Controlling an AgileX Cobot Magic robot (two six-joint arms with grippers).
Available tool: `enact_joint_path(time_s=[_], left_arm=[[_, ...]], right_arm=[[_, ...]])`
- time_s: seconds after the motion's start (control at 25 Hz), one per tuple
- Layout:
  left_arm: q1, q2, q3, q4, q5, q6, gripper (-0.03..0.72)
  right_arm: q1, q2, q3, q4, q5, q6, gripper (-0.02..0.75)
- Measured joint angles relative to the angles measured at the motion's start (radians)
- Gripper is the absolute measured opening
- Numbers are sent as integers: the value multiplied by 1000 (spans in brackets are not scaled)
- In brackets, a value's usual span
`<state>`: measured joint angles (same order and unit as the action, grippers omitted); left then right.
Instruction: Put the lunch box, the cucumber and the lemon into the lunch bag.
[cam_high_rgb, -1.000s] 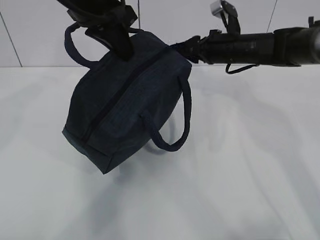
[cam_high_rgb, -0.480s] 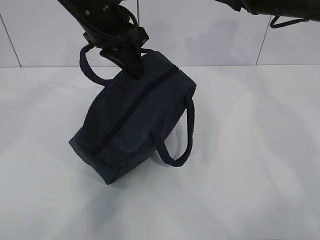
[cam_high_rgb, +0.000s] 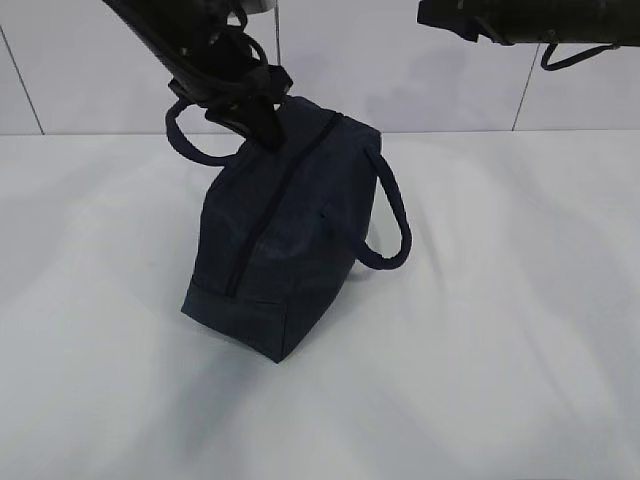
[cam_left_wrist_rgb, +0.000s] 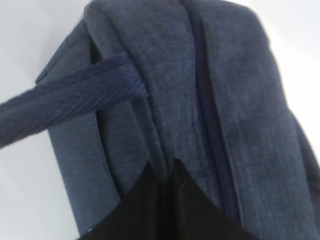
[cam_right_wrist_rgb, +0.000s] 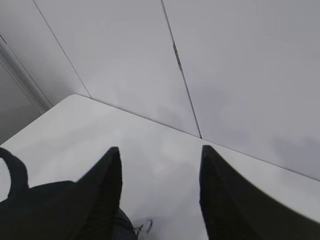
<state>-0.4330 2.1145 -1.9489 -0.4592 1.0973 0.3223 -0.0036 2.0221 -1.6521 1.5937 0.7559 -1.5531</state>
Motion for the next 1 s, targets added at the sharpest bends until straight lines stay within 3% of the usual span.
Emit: enact_joint_path(time_s=[0.16, 0.36, 0.48, 1.0], left_arm=[[31, 25, 0, -2, -20, 2, 57], [58, 26, 0, -4, -24, 2, 295], [68, 26, 0, -4, -22, 2, 372], [98, -107, -1, -5, -79, 2, 394]], right_arm=[[0, 0, 0, -14, 8, 14, 380], [0, 0, 0, -16, 12, 34, 380], [0, 0, 0, -16, 14, 56, 380], [0, -47, 0, -32, 50, 260, 380]])
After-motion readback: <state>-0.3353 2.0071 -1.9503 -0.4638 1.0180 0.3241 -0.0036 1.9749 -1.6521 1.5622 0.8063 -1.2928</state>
